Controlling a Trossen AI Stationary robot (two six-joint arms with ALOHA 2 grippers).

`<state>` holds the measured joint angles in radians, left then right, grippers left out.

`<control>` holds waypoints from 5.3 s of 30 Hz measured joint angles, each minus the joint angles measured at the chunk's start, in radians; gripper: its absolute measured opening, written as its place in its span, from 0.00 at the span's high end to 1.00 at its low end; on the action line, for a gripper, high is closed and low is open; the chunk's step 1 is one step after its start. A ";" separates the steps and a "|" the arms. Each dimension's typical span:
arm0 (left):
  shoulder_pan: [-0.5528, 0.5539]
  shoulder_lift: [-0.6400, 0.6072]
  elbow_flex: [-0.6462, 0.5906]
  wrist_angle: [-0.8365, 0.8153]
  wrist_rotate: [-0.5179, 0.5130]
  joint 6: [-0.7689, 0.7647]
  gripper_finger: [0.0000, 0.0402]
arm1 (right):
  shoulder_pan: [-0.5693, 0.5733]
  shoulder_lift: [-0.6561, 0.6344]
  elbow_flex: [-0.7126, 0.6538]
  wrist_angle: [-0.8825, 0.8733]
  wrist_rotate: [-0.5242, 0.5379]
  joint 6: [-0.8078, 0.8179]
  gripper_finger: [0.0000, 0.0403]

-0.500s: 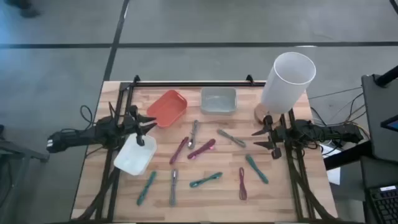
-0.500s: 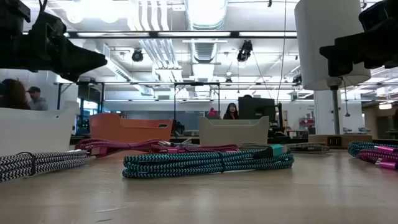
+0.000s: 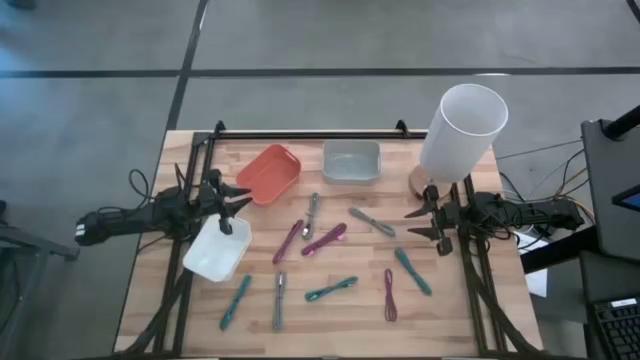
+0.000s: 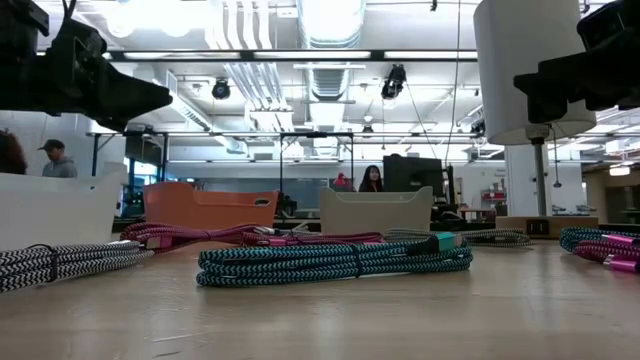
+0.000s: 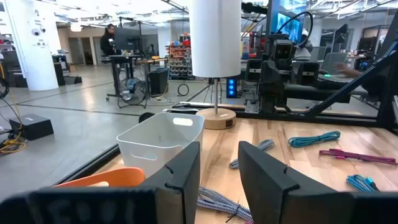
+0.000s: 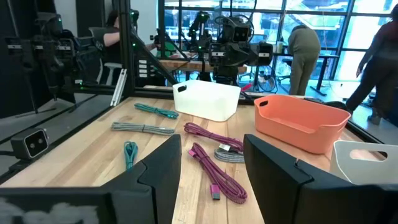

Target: Pick & Place USB Port

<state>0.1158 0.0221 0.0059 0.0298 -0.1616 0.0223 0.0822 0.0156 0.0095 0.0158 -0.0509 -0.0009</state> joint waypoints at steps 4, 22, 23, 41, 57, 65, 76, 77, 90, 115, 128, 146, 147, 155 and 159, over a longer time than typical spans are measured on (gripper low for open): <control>0.000 0.000 0.000 0.000 0.000 0.000 0.71 | 0.000 0.000 0.000 0.000 0.000 0.000 0.58; -0.001 0.000 0.000 0.000 0.000 0.000 0.71 | 0.000 0.000 0.000 0.000 0.000 0.000 0.58; -0.001 0.000 0.000 0.000 0.000 0.000 0.71 | 0.000 0.000 0.000 0.000 0.000 0.000 0.58; -0.001 0.000 0.000 0.000 0.000 0.000 0.71 | 0.000 0.000 0.000 0.000 0.000 0.000 0.58; 0.000 0.000 0.000 0.000 0.000 0.000 0.71 | 0.000 0.000 0.000 0.000 0.000 0.000 0.58; 0.000 0.000 0.000 0.000 0.000 0.000 0.71 | 0.000 0.000 0.000 0.000 0.000 0.000 0.58; 0.000 0.000 0.000 0.000 0.000 0.000 0.71 | 0.000 0.000 0.000 0.000 0.000 0.000 0.58; 0.000 0.000 0.000 0.000 0.000 0.000 0.71 | 0.000 0.000 0.000 0.000 0.000 0.000 0.58; -0.001 0.000 0.000 0.000 0.000 0.000 0.71 | 0.000 0.000 0.000 0.000 0.000 0.000 0.58; 0.000 0.000 0.000 0.000 0.000 0.000 0.71 | 0.000 0.000 0.000 0.000 0.000 0.000 0.58; 0.000 0.000 0.000 0.012 -0.001 0.000 0.71 | 0.000 0.000 0.000 0.000 0.000 -0.253 0.58; -0.001 0.001 0.000 0.039 -0.005 -0.091 0.71 | 0.000 0.000 0.000 0.010 -0.002 -0.015 0.58; -0.001 0.003 0.000 0.039 -0.005 -0.123 0.71 | 0.000 0.000 0.000 0.018 -0.002 0.026 0.58; -0.001 0.014 0.000 0.065 -0.004 -0.181 0.71 | 0.000 0.000 0.000 0.047 0.000 0.073 0.58; -0.001 0.015 0.000 0.111 -0.004 -0.185 0.71 | 0.000 0.001 0.000 0.065 0.000 0.052 0.58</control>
<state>0.1150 0.0368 0.0059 0.1412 -0.1654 -0.1631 0.0822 0.0166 0.0093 0.0805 -0.0509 0.0513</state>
